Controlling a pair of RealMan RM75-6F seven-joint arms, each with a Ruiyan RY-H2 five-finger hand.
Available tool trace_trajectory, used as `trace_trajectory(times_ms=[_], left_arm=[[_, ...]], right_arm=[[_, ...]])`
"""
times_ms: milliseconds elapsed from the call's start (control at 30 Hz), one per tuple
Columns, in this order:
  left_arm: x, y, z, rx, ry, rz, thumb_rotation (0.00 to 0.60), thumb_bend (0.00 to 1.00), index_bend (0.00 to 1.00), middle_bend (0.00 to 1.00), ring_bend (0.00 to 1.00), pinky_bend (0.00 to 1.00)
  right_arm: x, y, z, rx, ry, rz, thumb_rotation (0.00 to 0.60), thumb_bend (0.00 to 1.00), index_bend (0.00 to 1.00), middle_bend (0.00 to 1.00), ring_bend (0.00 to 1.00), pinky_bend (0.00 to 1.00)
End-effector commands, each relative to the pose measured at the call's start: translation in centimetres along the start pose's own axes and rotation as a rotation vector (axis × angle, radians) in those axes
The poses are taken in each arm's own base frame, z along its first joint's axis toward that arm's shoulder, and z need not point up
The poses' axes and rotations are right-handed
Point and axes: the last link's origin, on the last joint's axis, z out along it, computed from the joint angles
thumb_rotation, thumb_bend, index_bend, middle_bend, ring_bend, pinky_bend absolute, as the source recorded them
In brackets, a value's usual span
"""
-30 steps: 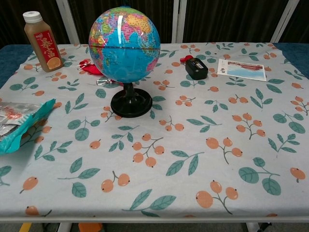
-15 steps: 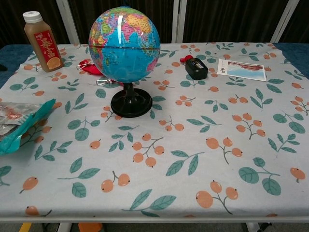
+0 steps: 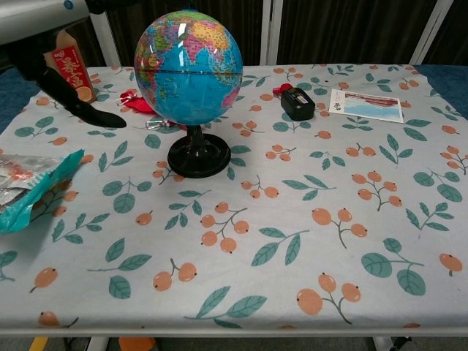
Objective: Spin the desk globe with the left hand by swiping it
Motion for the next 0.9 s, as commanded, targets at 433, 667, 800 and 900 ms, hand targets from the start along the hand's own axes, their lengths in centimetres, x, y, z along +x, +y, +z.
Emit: trace_trajectory(times_ms=[433,667,800,900], left_arm=[[-0.9,-0.1,0.1,0.013,-0.031,0.003,0.600,0.01,0.06,0.06,0.00,0.11],[-0.7,-0.4,-0.3,0.025,-0.039,0.010,0.600,0.01,0.06,0.06,0.00,0.11],[-0.7,-0.7,-0.7,0.039,-0.049,0.015,0.600,0.01,0.06,0.06,0.00,0.11],[-0.8,-1.2,-1.4,0.064,-0.058,0.019,0.600,0.01,0.06,0.06,0.00,0.11]], right_arm=[[-0.1,0.1,-0.1,-0.001,-0.003,-0.001,0.600,0.18,0.00,0.00,0.00,0.00],[-0.2,0.1,-0.1,-0.004,-0.009,-0.002,0.600,0.18,0.00,0.00,0.00,0.00],[-0.2,0.0,-0.1,-0.002,-0.011,-0.003,0.600,0.18,0.00,0.00,0.00,0.00],[-0.2,0.0,-0.1,-0.003,-0.011,-0.003,0.600,0.18,0.00,0.00,0.00,0.00]])
